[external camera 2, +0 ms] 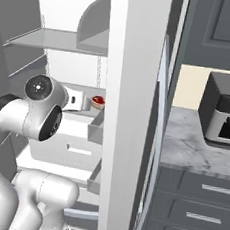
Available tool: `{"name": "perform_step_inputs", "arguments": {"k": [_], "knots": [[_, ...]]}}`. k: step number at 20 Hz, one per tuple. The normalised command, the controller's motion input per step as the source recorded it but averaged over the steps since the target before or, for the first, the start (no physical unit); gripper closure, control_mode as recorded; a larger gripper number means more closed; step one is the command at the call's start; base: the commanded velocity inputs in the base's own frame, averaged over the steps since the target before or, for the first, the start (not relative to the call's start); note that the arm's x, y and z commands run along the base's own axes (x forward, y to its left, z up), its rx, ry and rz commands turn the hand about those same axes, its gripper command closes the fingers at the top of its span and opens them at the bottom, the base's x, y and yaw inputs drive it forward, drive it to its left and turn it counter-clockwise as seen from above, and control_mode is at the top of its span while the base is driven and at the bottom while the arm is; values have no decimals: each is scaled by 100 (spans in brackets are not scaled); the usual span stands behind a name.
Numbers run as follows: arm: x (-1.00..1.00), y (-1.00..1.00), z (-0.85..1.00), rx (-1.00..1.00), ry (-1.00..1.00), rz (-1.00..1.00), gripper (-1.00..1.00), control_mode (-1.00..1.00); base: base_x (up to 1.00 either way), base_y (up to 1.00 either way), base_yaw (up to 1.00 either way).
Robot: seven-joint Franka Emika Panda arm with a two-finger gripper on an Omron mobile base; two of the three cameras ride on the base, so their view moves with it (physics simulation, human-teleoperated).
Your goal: Take the cheese, steak, and broccoli from the fridge and place them on the plate on the dining counter to create an appetizer plate.
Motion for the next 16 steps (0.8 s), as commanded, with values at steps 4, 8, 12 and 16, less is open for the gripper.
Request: {"name": "perform_step_inputs", "arguments": {"k": [4,8,12,16], "knots": [[25,0,-7,0,0,0,-100,-100,0,0,0],[30,0,-28,-1,0,0,-100,-100,0,0,0],[51,0,-36,0,1,0,-100,-100,0,0,0],[52,0,-11,0,6,1,-100,-100,0,0,0]]}}
